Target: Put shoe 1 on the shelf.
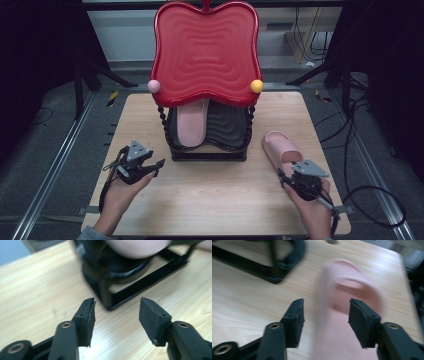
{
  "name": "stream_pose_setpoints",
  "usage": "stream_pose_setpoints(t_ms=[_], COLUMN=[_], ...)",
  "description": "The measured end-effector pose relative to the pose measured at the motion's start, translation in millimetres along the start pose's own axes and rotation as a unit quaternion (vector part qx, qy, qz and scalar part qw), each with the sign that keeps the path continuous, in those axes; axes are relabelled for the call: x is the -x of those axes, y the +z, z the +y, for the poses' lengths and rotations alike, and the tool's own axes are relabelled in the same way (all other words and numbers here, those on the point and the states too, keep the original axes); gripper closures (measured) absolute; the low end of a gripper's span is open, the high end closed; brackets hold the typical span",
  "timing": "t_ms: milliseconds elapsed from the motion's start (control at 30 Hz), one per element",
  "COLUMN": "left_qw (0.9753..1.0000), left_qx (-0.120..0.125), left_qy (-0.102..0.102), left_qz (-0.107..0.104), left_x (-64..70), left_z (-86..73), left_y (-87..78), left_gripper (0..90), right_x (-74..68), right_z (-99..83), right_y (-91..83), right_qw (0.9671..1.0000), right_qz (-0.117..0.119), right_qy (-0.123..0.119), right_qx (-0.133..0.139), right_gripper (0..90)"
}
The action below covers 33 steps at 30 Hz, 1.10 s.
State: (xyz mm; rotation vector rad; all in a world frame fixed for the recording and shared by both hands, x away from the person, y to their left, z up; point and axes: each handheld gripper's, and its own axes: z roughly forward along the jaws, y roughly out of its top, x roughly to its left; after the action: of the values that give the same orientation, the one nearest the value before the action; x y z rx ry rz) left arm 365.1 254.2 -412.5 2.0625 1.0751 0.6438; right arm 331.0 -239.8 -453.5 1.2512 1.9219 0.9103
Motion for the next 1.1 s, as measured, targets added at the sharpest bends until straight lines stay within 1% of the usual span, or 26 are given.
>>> stream_pose_setpoints(t_ms=[33,67,133,167,233,267,333,367,533,567,633,700,767,833,933,967,1000,1100], left_qw=[0.9999,0.9997,0.9994,0.9992,0.9989,0.9987,0.998,0.9975,0.9954,0.9952,0.9945,0.994,0.9938,0.9937,0.9937,0.9936,0.9936,0.9933], left_qx=[-0.002,-0.004,-0.003,-0.003,-0.005,-0.004,-0.005,-0.004,-0.001,-0.001,0.0,0.001,0.001,0.001,0.0,0.0,-0.002,0.001], left_qy=[-0.002,-0.006,-0.027,-0.031,-0.033,-0.038,-0.05,-0.057,-0.074,-0.075,-0.08,-0.084,-0.083,-0.082,-0.081,-0.082,-0.082,-0.084], left_qz=[0.015,0.025,0.022,0.023,0.032,0.035,0.039,0.042,0.061,0.063,0.068,0.07,0.074,0.076,0.078,0.078,0.078,0.08], left_x=[-5.2,-10.3,-20.2,-22.4,-26.5,-28.6,-33.3,-35.2,-42.0,-43.0,-45.9,-48.2,-49.0,-49.2,-49.2,-49.1,-49.2,-48.8], left_z=[-6.1,-12.1,-23.5,-26.7,-33.8,-36.9,-42.9,-45.8,-58.3,-59.6,-62.4,-64.7,-65.7,-66.3,-67.7,-68.5,-69.2,-71.7], left_y=[2.0,4.5,8.7,9.6,12.2,13.6,17.0,18.8,23.9,24.0,23.4,22.9,22.3,22.1,22.0,22.1,22.0,21.4], left_gripper=[42.9,40.9,37.3,36.5,34.5,33.9,32.9,32.5,31.5,31.3,31.0,30.8,30.8,30.8,30.8,30.8,30.8,30.9], right_x=[8.8,17.4,33.0,40.9,50.7,53.5,59.3,61.6,68.2,69.4,70.7,71.2,71.4,70.9,69.9,69.9,69.6,68.1], right_z=[-2.1,-4.1,-7.4,-8.6,-8.7,-8.1,-5.4,-3.7,4.5,5.5,6.4,7.4,7.7,7.9,7.9,7.8,7.5,5.1], right_y=[-1.4,-1.8,0.8,3.8,10.2,13.1,21.6,26.0,45.5,49.1,53.1,55.8,56.7,56.3,54.2,52.5,50.1,38.3], right_qw=[1.0,0.9999,0.9995,0.9992,0.9987,0.9986,0.9981,0.9981,0.9972,0.9969,0.9963,0.9963,0.9964,0.9965,0.9967,0.9967,0.9968,0.997], right_qz=[-0.008,-0.014,-0.021,-0.024,-0.026,-0.028,-0.026,-0.025,-0.022,-0.02,-0.02,-0.016,-0.012,-0.008,-0.004,-0.001,-0.001,0.01], right_qy=[0.003,0.004,0.008,0.009,0.008,0.006,0.004,0.004,-0.003,0.001,-0.002,-0.001,0.003,0.001,-0.005,-0.003,-0.001,-0.008], right_qx=[-0.004,-0.007,-0.022,-0.031,-0.043,-0.046,-0.056,-0.057,-0.071,-0.076,-0.083,-0.084,-0.084,-0.083,-0.08,-0.081,-0.08,-0.077], right_gripper=[53.4,55.5,59.3,61.1,64.0,65.1,66.0,66.4,68.5,69.5,72.2,75.2,77.6,82.4,83.1,83.1,83.1,83.4])
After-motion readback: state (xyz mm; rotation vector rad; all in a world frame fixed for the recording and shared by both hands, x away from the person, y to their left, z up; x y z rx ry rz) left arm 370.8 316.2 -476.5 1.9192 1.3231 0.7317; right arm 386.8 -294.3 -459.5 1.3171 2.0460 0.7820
